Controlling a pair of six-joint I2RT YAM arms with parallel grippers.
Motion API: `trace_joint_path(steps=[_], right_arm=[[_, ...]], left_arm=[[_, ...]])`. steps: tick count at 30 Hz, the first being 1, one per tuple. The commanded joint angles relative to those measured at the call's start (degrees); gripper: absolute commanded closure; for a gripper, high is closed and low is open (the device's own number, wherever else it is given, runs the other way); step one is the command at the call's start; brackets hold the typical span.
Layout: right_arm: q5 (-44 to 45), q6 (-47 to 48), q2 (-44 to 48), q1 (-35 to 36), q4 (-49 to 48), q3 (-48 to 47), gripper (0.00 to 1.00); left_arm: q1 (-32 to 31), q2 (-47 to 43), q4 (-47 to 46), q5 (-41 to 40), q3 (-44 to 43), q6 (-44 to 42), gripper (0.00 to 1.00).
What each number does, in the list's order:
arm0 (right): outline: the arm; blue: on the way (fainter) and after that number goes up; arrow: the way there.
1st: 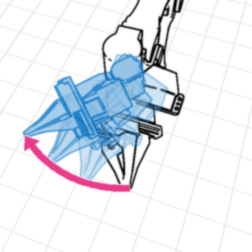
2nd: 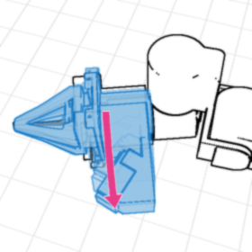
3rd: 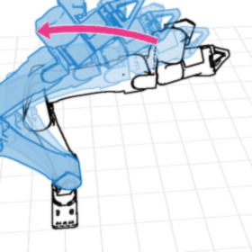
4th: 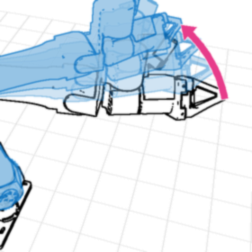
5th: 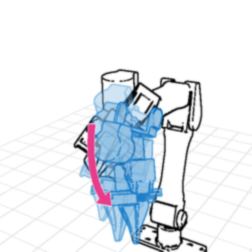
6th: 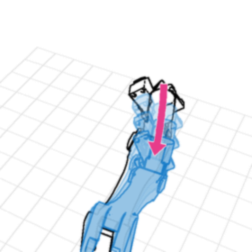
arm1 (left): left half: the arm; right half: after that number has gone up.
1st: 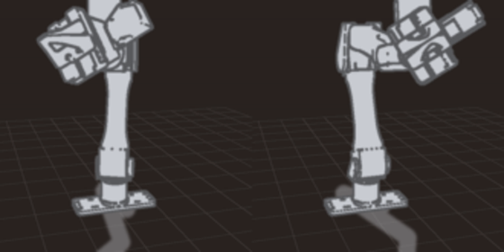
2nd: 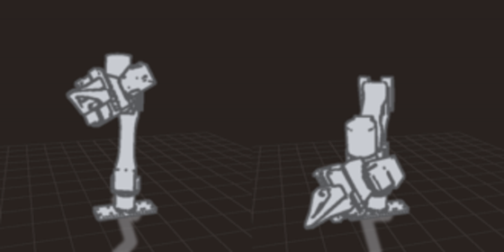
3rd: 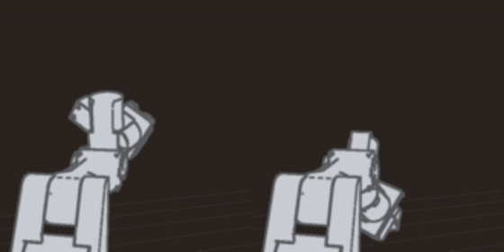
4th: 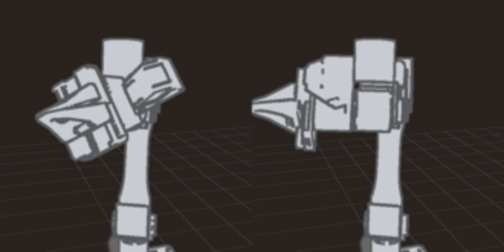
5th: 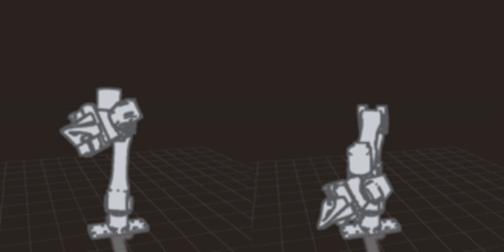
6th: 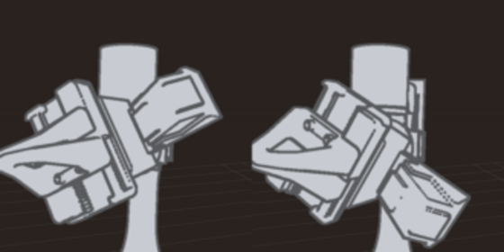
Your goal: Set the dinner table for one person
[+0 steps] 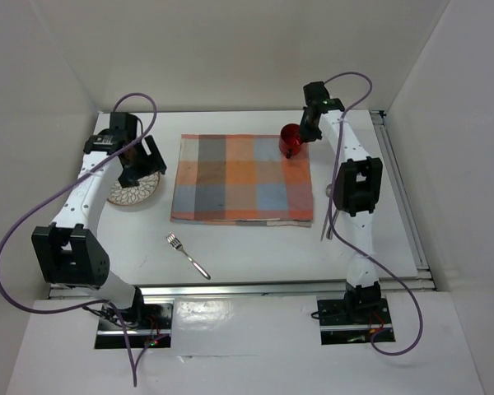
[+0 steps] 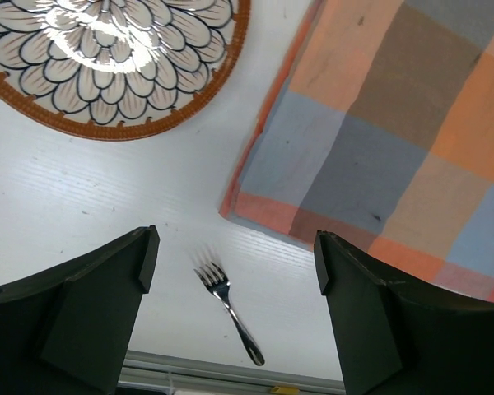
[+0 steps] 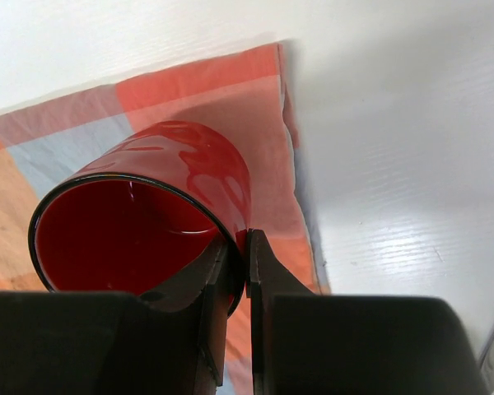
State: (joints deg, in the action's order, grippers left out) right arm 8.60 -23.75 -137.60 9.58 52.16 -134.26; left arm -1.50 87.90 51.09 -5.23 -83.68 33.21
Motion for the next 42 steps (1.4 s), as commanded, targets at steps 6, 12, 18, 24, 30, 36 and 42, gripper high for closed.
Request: trace_joint_path(steps=[6,12,18,24,30,36,42], right_arm=[[-1.39,-1.48,-0.74,-0.53,-3.21,-1.54,0.93],[-3.77,-1.48,0.92,-0.53,-5.22,1.18,0.31],[-5.87,-0.95,6.81,-0.53,-5.76,3.82,0.04],[-8.95,-0.95,15.60,-0.53,-7.86,9.09,0.03],[-10.53,-0.43,22.71,-0.53,-8.48,14.28,0.02],[-8.70,0.19,27.29,0.00,-7.43,18.50,0.01],[-6.06,0.19,30.90,0.00,-6.29,22.55,0.01]], left_arm=[[6.67,0.78,1.56,-0.65,1.93,2.12,0.01],[11.24,1.31,1.47,-0.13,5.45,5.89,0.00],[17.92,4.20,-2.13,2.41,10.10,10.11,0.00],[20.66,8.07,-12.23,3.56,13.54,11.96,0.00],[20.66,14.66,-19.53,4.62,15.30,15.92,0.07],[20.66,17.75,-25.07,5.23,16.53,19.08,0.22],[20.66,17.14,-25.07,5.76,17.06,19.00,0.79]])
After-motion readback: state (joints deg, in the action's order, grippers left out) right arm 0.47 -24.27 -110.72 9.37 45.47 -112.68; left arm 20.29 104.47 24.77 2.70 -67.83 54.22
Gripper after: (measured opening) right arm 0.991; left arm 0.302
